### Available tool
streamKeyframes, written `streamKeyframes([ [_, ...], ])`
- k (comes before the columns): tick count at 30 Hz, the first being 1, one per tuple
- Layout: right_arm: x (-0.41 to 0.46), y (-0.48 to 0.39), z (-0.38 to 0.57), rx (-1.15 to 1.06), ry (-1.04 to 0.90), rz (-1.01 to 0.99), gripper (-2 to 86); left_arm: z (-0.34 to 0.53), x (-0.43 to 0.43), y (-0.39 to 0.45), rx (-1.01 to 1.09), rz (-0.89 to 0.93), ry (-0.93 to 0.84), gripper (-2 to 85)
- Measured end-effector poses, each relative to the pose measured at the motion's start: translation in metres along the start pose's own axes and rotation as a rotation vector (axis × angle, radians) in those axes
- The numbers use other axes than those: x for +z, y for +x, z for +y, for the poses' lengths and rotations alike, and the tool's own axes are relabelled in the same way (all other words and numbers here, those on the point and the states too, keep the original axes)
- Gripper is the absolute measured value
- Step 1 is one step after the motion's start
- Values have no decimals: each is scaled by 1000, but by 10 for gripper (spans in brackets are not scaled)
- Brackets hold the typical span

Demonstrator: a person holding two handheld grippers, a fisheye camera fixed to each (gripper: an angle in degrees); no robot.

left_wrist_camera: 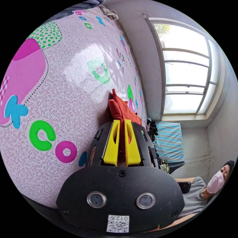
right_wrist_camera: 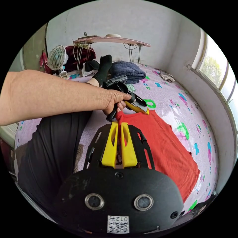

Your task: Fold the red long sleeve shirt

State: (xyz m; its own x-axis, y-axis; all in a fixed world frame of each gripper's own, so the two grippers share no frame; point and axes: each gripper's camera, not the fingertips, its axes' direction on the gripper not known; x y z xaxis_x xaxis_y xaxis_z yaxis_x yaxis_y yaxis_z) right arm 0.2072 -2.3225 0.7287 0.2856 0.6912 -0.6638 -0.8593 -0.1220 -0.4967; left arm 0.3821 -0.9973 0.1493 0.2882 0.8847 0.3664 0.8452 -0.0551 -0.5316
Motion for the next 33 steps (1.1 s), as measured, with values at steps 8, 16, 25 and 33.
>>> streamKeyframes([
  [8, -102, -50, -56, 50, 69, -142, 0, 64, -30, 25, -16, -11, 123, 20],
  [16, -203, -64, -113, 274, 137, -332, 2, 108, -26, 76, 56, -96, 157, 18],
  [25, -321, -33, -178, 541, 260, -366, 2, 96, 59, 151, 121, -113, 114, 16],
  [33, -412, 4, -223, 769, 350, -371, 1, 66, 199, 220, 168, -134, -9, 13],
])
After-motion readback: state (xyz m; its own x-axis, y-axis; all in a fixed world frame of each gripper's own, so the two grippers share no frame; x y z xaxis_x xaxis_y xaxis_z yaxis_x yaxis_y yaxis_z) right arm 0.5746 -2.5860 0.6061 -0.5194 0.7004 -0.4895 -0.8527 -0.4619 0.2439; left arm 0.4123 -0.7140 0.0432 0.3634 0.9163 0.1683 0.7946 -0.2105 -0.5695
